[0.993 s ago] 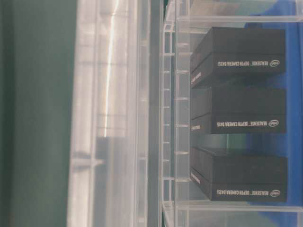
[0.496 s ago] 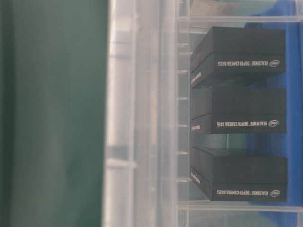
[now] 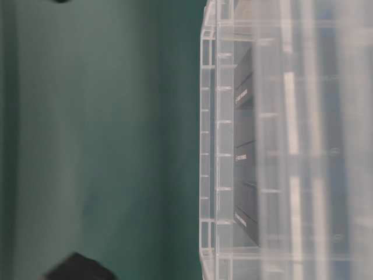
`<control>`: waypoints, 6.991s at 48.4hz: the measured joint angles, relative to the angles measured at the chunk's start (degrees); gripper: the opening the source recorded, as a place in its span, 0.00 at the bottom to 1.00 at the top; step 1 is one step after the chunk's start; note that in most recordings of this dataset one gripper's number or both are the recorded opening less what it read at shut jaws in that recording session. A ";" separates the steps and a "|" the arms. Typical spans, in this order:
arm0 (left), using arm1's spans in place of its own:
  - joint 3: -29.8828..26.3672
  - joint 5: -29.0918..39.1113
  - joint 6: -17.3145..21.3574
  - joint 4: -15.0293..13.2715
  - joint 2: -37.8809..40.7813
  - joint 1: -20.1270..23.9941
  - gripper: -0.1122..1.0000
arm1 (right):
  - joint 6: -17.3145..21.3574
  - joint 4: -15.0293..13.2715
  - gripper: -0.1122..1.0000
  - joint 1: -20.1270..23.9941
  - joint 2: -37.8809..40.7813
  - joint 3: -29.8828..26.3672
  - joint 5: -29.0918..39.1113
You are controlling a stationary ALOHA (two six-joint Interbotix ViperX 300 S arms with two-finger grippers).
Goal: Clamp the lid of the box with both arms, then lift and open it.
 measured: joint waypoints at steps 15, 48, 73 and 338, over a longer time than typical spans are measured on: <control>5.19 -10.37 -1.14 0.00 3.69 0.00 0.11 | 4.66 -0.26 0.10 0.00 2.20 6.33 -10.20; 8.61 -18.37 -1.23 0.00 6.86 0.00 0.11 | 5.62 -1.05 0.10 0.00 5.63 9.67 -18.98; 12.66 -18.72 -1.85 0.00 1.67 0.09 0.11 | 6.24 -1.85 0.10 -0.35 0.62 12.57 -18.72; 40.78 -62.49 27.16 -1.23 -51.42 26.54 0.11 | 2.46 -30.06 0.10 -38.06 -40.43 28.48 -56.16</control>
